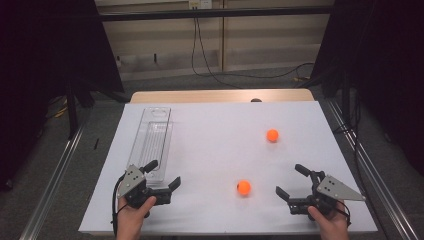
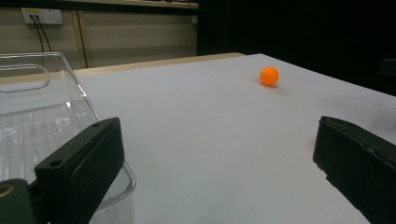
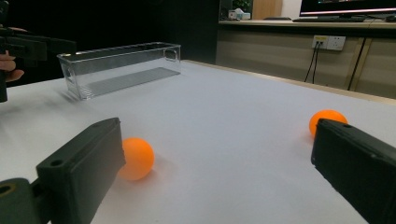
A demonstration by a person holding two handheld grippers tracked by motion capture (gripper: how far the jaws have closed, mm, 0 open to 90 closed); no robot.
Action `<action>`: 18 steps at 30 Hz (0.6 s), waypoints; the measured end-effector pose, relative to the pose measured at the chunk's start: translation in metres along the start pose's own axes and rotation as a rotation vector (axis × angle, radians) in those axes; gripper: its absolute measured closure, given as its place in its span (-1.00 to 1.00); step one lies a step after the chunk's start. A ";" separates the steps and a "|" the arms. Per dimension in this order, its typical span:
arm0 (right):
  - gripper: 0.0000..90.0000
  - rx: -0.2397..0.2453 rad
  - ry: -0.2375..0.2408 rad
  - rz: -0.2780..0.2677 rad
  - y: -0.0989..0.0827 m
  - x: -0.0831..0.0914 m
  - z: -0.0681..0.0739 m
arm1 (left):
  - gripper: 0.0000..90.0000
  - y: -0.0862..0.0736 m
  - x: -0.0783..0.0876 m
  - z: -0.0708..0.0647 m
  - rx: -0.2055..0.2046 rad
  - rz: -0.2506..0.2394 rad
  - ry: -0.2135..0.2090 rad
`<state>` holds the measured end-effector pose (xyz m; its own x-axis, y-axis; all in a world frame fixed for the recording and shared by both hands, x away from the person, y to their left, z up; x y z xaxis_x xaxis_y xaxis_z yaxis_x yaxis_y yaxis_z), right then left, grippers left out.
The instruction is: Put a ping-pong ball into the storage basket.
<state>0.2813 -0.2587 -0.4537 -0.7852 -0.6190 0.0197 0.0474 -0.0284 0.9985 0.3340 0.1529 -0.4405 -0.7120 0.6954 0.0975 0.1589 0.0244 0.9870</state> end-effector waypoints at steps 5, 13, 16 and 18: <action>-0.95 -0.001 -0.002 -0.003 0.000 0.000 0.000 | -0.96 0.001 -0.007 -0.002 -0.003 0.007 -0.006; -0.95 0.001 0.003 0.002 0.000 -0.001 0.000 | -0.96 0.001 -0.014 -0.006 0.001 0.014 -0.021; -0.95 -0.001 0.002 0.001 0.000 -0.001 0.000 | -0.96 0.001 -0.016 -0.007 -0.003 0.014 -0.025; -0.95 -0.001 -0.001 0.000 0.000 -0.001 0.000 | -0.96 0.001 -0.017 -0.008 0.002 0.013 -0.027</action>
Point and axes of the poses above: each handheld gripper's, and its own axes: x roughly backward along the jaws, y roughly out of its top, z roughly to its left, the point moved 5 cm from there along -x, roughly forward along the jaws, and after that the axes turned 8 degrees about -z, right-handed, at the moved point
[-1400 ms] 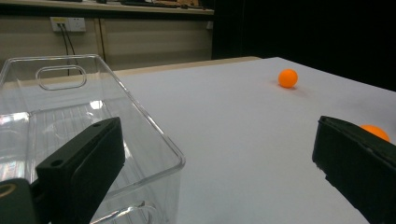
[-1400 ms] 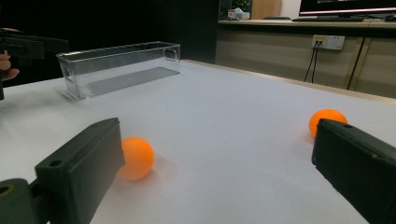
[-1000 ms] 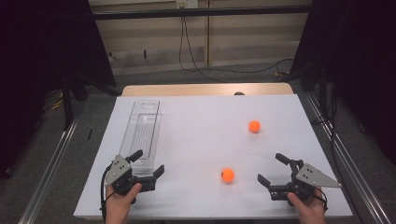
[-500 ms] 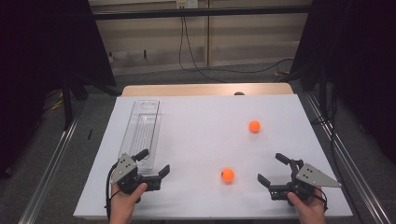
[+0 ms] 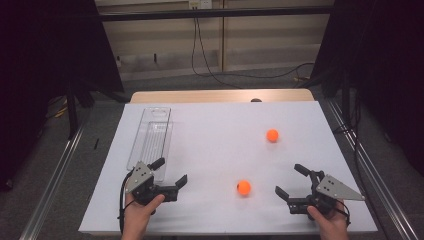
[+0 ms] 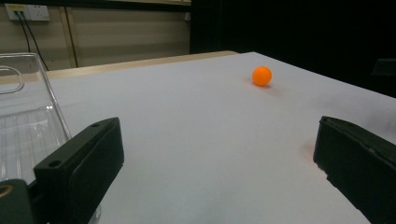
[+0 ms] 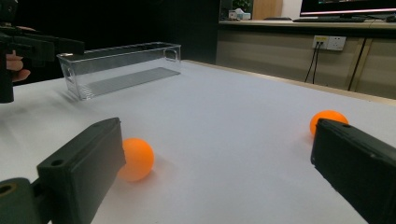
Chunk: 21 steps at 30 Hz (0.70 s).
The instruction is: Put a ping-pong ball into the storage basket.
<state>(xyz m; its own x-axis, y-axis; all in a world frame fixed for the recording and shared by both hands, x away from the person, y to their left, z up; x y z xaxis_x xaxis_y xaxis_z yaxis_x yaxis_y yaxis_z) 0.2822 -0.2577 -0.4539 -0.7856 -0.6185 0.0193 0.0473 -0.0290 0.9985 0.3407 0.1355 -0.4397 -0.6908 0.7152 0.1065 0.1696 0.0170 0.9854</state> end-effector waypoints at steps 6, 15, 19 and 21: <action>-0.95 0.000 0.001 -0.001 0.000 0.000 0.000 | -0.96 0.003 -0.003 -0.002 0.004 -0.005 0.000; -0.95 -0.001 0.001 0.001 0.000 0.000 -0.001 | -0.96 0.006 -0.010 -0.009 -0.002 -0.003 -0.019; -0.95 -0.004 -0.002 0.000 0.000 0.000 -0.001 | -0.96 0.007 -0.013 -0.011 -0.003 0.000 -0.027; -0.95 -0.003 -0.002 -0.002 0.000 0.001 -0.002 | -0.96 0.007 -0.014 -0.012 -0.009 0.003 -0.028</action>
Point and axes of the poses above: each handheld gripper's, and its own axes: x roughly backward along the jaws, y roughly out of its top, z roughly to its left, the point moved 5 cm from there along -x, roughly forward along the jaws, and after that the axes turned 8 degrees about -z, right-handed, at the moved point
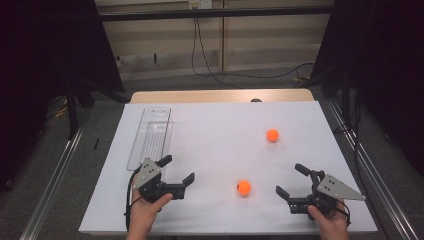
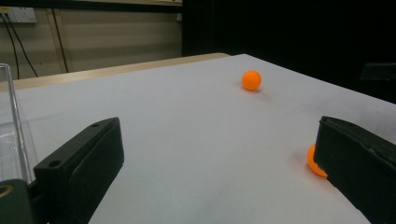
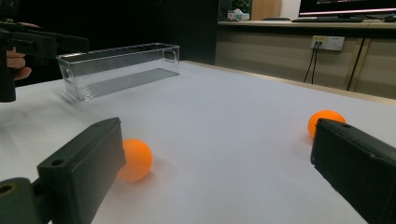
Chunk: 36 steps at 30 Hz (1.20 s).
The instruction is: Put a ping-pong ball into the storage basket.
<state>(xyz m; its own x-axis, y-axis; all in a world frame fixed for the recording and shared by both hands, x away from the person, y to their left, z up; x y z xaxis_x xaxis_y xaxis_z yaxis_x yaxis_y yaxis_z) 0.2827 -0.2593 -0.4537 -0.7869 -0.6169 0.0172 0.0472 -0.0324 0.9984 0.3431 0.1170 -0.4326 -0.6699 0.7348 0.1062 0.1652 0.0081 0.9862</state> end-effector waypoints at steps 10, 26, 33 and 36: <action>-0.94 0.000 0.000 0.005 0.000 0.000 0.000 | -0.96 0.001 -0.004 -0.004 -0.004 0.015 -0.015; -0.94 -0.004 -0.007 -0.005 0.001 0.001 -0.001 | -0.96 0.000 -0.017 -0.012 0.009 0.050 -0.045; -0.94 -0.003 -0.004 -0.004 0.001 0.001 -0.001 | -0.96 -0.002 -0.020 -0.014 -0.002 0.078 -0.049; -0.94 -0.003 -0.005 -0.006 0.001 0.001 -0.001 | -0.96 -0.002 -0.021 -0.015 0.004 0.082 -0.055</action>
Point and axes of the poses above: each handheld gripper's, and its own axes: x roughly backward along the jaws, y roughly out of its top, z roughly to its left, the point moved 5 cm from there along -x, roughly forward along the jaws, and after that the axes turned 8 degrees about -z, right-handed, at the moved point
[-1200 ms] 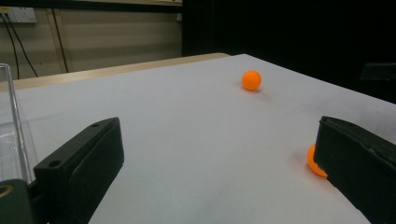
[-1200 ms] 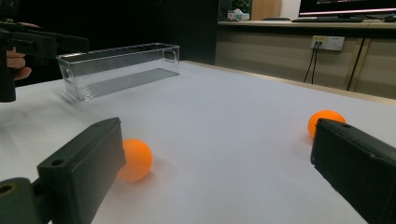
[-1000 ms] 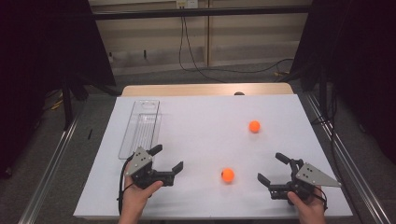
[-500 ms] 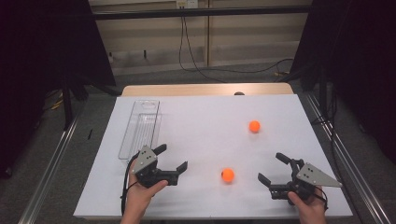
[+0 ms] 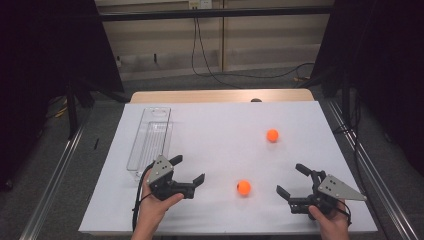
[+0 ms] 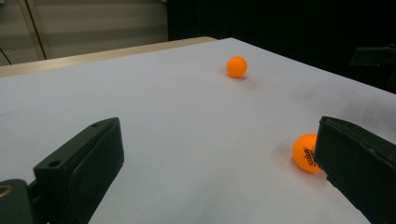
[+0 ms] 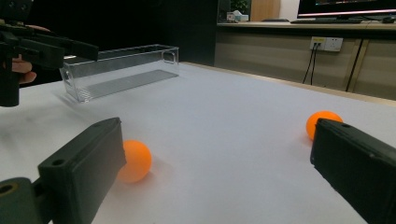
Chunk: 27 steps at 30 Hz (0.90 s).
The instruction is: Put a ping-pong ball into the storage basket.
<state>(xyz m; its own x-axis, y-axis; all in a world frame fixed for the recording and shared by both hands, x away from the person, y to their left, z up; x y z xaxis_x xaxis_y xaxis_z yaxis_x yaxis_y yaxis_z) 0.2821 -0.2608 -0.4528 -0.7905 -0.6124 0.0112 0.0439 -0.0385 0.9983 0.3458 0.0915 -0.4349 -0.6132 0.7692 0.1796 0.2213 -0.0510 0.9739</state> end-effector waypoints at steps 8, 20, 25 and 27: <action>-0.94 0.000 -0.004 0.004 -0.001 0.000 0.000 | -0.96 -0.001 -0.004 -0.002 0.001 0.019 0.000; -0.94 0.000 -0.004 0.000 0.000 0.001 0.000 | -0.96 -0.004 -0.012 -0.009 -0.012 0.047 -0.013; -0.94 -0.001 -0.005 0.001 0.000 0.000 -0.001 | -0.96 -0.004 -0.016 -0.009 -0.011 0.055 0.000; -0.94 -0.002 -0.002 0.002 0.000 0.000 0.000 | -0.96 -0.005 -0.018 -0.009 -0.008 0.063 0.011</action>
<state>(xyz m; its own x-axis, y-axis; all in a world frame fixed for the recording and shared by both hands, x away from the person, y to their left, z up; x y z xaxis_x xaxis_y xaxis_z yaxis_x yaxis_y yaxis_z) 0.2820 -0.2612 -0.4530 -0.7918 -0.6106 0.0136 0.0467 -0.0384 0.9982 0.3490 0.0727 -0.4421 -0.6067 0.7570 0.2426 0.2539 -0.1046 0.9616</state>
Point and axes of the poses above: each handheld gripper's, and its own axes: x roughly backward along the jaws, y roughly out of its top, z roughly to its left, the point moved 5 cm from there along -x, roughly forward along the jaws, and after that the axes turned 8 degrees about -z, right-handed, at the moved point
